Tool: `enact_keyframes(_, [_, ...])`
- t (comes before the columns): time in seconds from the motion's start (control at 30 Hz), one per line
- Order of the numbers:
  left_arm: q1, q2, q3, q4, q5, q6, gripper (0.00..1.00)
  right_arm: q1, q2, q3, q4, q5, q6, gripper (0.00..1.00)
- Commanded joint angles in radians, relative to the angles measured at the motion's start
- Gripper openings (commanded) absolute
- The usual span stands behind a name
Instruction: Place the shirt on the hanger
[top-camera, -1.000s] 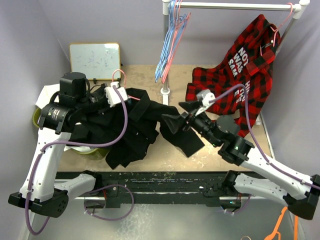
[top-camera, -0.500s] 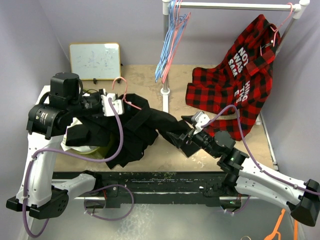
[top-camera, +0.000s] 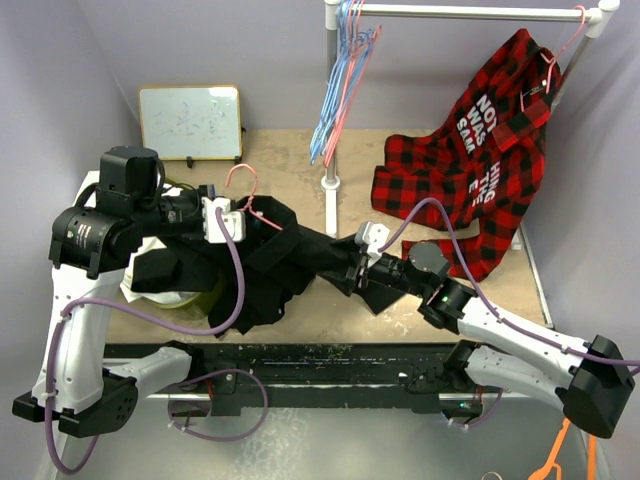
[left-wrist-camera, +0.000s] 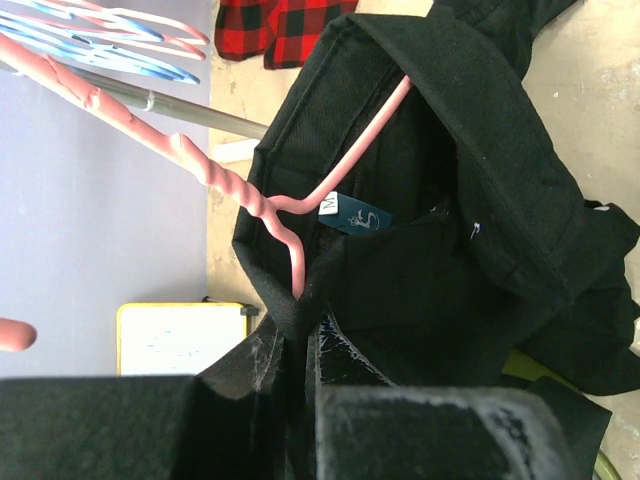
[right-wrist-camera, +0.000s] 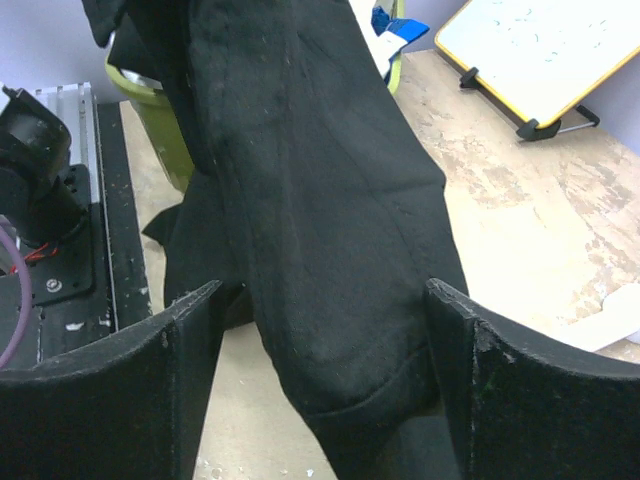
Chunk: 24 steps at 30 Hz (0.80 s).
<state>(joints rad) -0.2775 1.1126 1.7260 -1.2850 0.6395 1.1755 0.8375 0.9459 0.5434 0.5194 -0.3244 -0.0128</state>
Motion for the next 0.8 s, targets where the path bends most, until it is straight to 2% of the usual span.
enact_keyframes(0.0, [-0.005,0.000,0.037,0.004,-0.007,0.080,0.00,-0.041,-0.038,-0.039,0.118,-0.054,0.012,0.47])
enact_keyframes(0.07, [-0.004,-0.001,0.024,0.006,-0.024,0.099,0.00,-0.051,-0.060,-0.049,0.105,-0.070,0.010,0.27])
enact_keyframes(0.1, [-0.005,-0.001,0.016,0.007,-0.031,0.107,0.00,-0.054,-0.069,-0.051,0.089,-0.069,0.004,0.22])
enact_keyframes(0.17, [-0.004,-0.005,-0.002,0.010,-0.047,0.125,0.00,-0.055,-0.081,-0.047,0.050,-0.063,-0.010,0.22])
enact_keyframes(0.37, [-0.004,-0.011,-0.045,0.031,-0.133,0.184,0.00,-0.054,-0.103,0.045,-0.147,-0.038,-0.033,0.40])
enact_keyframes(0.47, [-0.003,-0.010,-0.037,0.018,-0.128,0.194,0.00,-0.054,-0.139,0.082,-0.183,0.063,-0.008,0.70])
enact_keyframes(0.5, [-0.003,-0.009,-0.031,0.013,-0.116,0.193,0.00,-0.055,-0.144,0.098,-0.180,0.079,0.013,0.77])
enact_keyframes(0.57, [-0.004,-0.006,-0.020,0.002,-0.077,0.182,0.00,-0.055,-0.130,0.137,-0.162,0.014,0.053,0.96])
enact_keyframes(0.6, [-0.004,-0.001,-0.014,-0.003,-0.055,0.175,0.00,-0.055,-0.108,0.158,-0.160,-0.053,0.061,1.00])
enact_keyframes(0.77, [-0.002,0.010,0.001,-0.010,0.021,0.144,0.00,-0.054,0.087,0.249,-0.082,-0.202,0.103,1.00])
